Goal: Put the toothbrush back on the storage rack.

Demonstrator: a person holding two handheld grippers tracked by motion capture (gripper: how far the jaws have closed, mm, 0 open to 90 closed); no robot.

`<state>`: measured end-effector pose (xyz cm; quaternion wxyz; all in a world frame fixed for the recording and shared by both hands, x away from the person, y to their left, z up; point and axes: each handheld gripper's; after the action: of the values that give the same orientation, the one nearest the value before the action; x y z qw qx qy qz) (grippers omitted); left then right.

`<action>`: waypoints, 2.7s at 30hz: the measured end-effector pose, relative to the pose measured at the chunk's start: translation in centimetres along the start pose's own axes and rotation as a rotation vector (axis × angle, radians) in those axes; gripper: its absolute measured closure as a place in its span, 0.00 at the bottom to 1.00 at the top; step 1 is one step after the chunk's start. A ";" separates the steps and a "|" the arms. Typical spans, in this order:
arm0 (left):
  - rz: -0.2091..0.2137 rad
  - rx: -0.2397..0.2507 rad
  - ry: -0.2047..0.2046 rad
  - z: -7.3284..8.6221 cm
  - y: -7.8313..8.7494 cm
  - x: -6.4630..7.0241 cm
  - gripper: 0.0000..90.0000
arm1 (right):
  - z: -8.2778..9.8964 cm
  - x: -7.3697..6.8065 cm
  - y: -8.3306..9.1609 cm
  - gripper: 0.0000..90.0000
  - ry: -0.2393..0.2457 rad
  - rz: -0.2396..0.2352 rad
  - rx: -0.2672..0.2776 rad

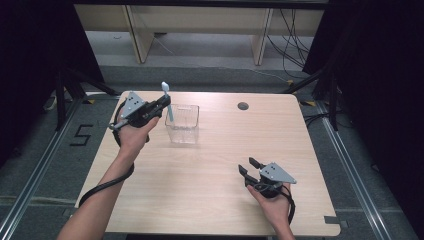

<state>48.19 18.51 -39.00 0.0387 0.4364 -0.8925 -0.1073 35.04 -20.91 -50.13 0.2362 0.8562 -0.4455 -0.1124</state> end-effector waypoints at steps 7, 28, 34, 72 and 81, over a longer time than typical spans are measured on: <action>-0.014 -0.011 0.007 0.6 -0.5 -0.4 0.94 | 0.0 -0.1 -0.2 0.57 -0.008 -0.012 0.009; -0.036 -0.031 0.034 2.6 -1.2 -1.0 0.94 | 0.1 -0.3 -0.1 0.57 -0.011 -0.012 -0.023; -0.038 -0.031 0.051 3.1 -1.4 -1.2 0.94 | 0.1 -0.1 -0.2 0.57 0.020 -0.001 -0.013; -0.051 -0.078 0.074 5.5 -2.3 -1.3 0.94 | 0.2 -0.2 -0.5 0.56 0.029 0.004 -0.011; -0.052 -0.090 0.071 6.2 -2.2 -1.2 0.94 | 0.2 -0.4 -0.4 0.56 0.022 -0.013 -0.031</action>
<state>49.58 19.12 -45.53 0.0872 0.4609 -0.8731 -0.1327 35.04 -20.44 -50.56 0.2537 0.8565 -0.4354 -0.1113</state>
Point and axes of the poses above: each handheld gripper's, and its own axes: y roughly backward along the jaws, z roughly out of its underside, x roughly to its right, and after that the axes turned 13 degrees about -x, right-handed
